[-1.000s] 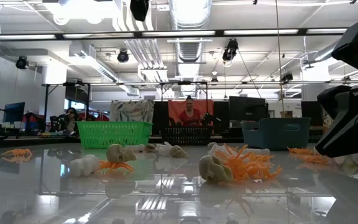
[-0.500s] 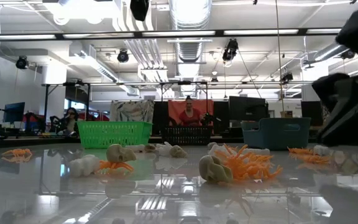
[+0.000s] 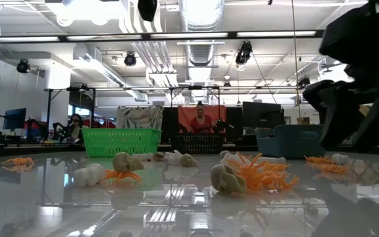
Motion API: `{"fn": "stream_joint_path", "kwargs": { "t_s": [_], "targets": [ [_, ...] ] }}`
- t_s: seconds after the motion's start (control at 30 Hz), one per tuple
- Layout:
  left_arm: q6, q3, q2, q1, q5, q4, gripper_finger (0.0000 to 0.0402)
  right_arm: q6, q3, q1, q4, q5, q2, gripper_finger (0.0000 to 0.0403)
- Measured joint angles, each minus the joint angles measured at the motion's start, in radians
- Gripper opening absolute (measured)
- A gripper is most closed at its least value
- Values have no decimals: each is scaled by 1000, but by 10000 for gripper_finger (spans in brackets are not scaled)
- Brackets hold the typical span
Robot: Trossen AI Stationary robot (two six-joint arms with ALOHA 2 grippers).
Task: Sort Halloween decoration
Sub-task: Put the orange spider toy into the black bin
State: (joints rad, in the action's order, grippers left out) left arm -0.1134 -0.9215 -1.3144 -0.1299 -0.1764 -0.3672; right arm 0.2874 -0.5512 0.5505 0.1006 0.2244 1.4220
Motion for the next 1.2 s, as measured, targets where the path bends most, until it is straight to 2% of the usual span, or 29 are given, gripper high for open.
{"fn": "stream_joint_path", "kwargs": {
  "t_s": [0.2,0.4,0.7,0.87,1.07,1.2],
  "targets": [
    [40,0,3,0,0,-16,98,-49,-90,-37,-154,-42,1,213],
    [105,0,22,1,-1,-15,98,-77,-223,-61,-331,-42,5,217],
    [209,1,101,1,-1,111,98,13,-345,-90,-459,-41,10,217],
    [246,1,142,1,0,195,98,74,-422,-106,-512,-42,75,216],
    [283,10,179,1,2,273,98,119,-554,-111,-683,-50,196,216],
    [311,52,215,1,2,284,98,138,-627,-108,-766,-94,262,216]
  ]
}}
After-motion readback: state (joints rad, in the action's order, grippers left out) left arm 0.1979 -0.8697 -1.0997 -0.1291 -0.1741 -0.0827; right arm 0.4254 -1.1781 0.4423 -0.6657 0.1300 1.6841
